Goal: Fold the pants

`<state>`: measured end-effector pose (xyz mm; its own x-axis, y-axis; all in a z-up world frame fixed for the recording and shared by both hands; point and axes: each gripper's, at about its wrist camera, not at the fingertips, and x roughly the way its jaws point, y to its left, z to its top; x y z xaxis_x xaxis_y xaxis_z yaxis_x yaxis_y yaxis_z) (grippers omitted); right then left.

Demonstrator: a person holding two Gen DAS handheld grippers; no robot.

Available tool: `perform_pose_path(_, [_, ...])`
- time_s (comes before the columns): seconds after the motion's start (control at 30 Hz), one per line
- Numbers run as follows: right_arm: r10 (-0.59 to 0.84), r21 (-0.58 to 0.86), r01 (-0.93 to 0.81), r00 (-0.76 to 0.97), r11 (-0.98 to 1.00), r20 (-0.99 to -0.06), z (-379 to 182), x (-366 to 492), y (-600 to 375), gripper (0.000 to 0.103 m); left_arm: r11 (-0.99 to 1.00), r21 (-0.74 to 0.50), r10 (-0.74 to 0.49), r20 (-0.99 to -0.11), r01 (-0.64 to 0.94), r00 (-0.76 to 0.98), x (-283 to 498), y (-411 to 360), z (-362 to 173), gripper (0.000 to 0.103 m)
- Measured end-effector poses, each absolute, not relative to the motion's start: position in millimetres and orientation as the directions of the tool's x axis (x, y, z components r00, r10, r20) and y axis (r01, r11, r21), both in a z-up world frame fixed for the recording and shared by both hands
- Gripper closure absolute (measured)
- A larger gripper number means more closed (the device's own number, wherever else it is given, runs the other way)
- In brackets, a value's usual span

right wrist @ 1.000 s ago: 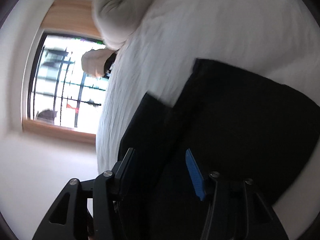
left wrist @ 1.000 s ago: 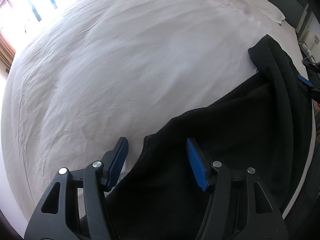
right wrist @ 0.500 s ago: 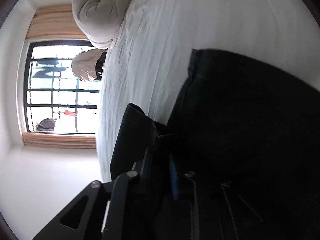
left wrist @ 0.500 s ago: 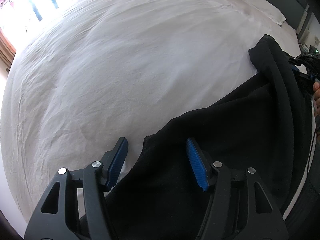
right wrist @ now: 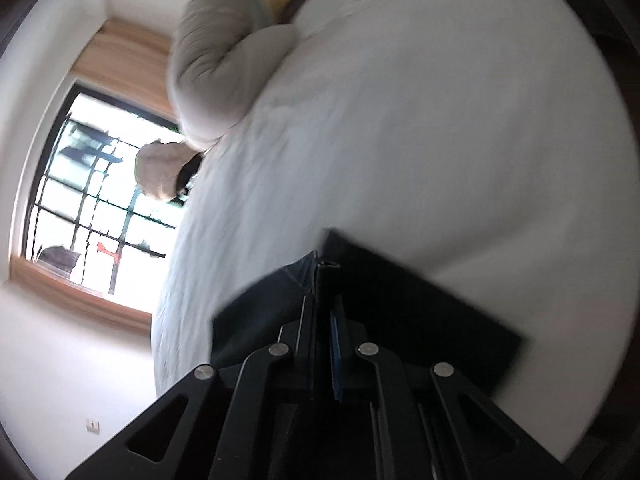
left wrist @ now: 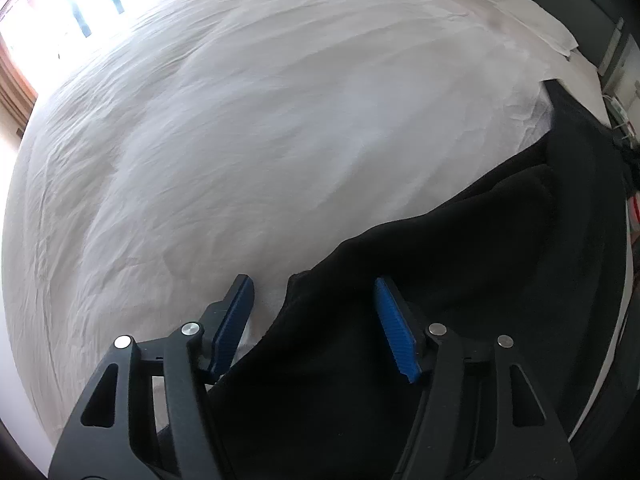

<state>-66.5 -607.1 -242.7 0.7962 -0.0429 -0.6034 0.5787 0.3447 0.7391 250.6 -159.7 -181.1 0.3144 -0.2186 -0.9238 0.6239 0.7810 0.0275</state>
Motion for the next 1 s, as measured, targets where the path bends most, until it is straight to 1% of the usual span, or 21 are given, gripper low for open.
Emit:
perform_pose_path(0.1, [-0.069, 0.715, 0.625, 0.766, 0.313, -0.639, -259.3, -86.3, -608.1, 0.096, 0.787, 0.027, -0.216, -0.924, 0.617, 0.315, 251.6, -160.4, -181.2, 0.038])
perform_pose_path(0.2, [-0.115, 0.657, 0.654, 0.736, 0.374, -0.667, -258.6, -92.0, -596.7, 0.096, 0.798, 0.035, -0.203, -0.925, 0.602, 0.322, 253.5, -160.5, -181.8, 0.031])
perform_pose_path(0.27, [-0.145, 0.63, 0.613, 0.762, 0.476, -0.631, -241.4, -92.2, -588.0, 0.096, 0.803, 0.038, -0.199, -0.924, 0.594, 0.328, 254.8, -160.4, -182.6, 0.027])
perform_pose_path(0.33, [-0.159, 0.636, 0.543, 0.814, 0.549, -0.558, -213.5, -89.8, -583.1, 0.096, 0.813, 0.041, -0.194, -0.921, 0.581, 0.337, 256.7, -158.9, -184.1, 0.019])
perform_pose_path(0.43, [-0.158, 0.589, 0.487, 0.839, 0.644, -0.521, -172.9, -64.4, -581.3, 0.096, 0.831, 0.023, -0.201, -0.919, 0.556, 0.338, 259.8, -155.3, -187.9, 0.013])
perform_pose_path(0.53, [-0.146, 0.549, 0.446, 0.852, 0.707, -0.503, -140.7, -30.7, -581.6, 0.096, 0.833, 0.021, -0.206, -0.916, 0.553, 0.345, 259.6, -155.2, -188.9, 0.012])
perform_pose_path(0.63, [-0.164, 0.515, 0.393, 0.886, 0.762, -0.433, -102.6, -18.2, -571.5, 0.096, 0.833, 0.023, -0.208, -0.912, 0.552, 0.353, 259.5, -155.3, -189.6, 0.012])
perform_pose_path(0.7, [-0.182, 0.494, 0.385, 0.894, 0.78, -0.41, -93.9, -20.5, -563.3, 0.096, 0.833, 0.025, -0.211, -0.909, 0.553, 0.359, 258.6, -155.0, -190.8, 0.012])
perform_pose_path(0.73, [-0.189, 0.491, 0.397, 0.888, 0.775, -0.42, -98.7, -21.1, -562.4, 0.096, 0.833, 0.025, -0.214, -0.907, 0.553, 0.364, 258.2, -154.7, -191.5, 0.011])
perform_pose_path(0.77, [-0.201, 0.493, 0.431, 0.869, 0.755, -0.453, -113.3, -27.4, -565.5, 0.096, 0.832, 0.026, -0.216, -0.905, 0.554, 0.367, 258.1, -154.4, -192.3, 0.011])
perform_pose_path(0.83, [-0.193, 0.546, 0.533, 0.806, 0.646, -0.559, -168.4, -46.0, -581.7, 0.096, 0.831, 0.025, -0.222, -0.901, 0.555, 0.373, 254.3, -150.1, -192.8, 0.011])
perform_pose_path(0.9, [-0.168, 0.594, 0.61, 0.758, 0.525, -0.63, -211.3, -68.0, -591.6, 0.096, 0.832, 0.023, -0.226, -0.898, 0.554, 0.377, 249.9, -146.2, -192.9, 0.011])
perform_pose_path(0.97, [-0.132, 0.634, 0.639, 0.742, 0.436, -0.657, -237.3, -85.7, -595.7, 0.096, 0.832, 0.021, -0.228, -0.898, 0.554, 0.377, 248.6, -144.8, -193.7, 0.011])
perform_pose_path(1.0, [-0.126, 0.634, 0.643, 0.738, 0.43, -0.663, -238.4, -85.9, -595.9, 0.096, 0.833, 0.019, -0.229, -0.898, 0.553, 0.376, 249.6, -143.7, -193.6, 0.01])
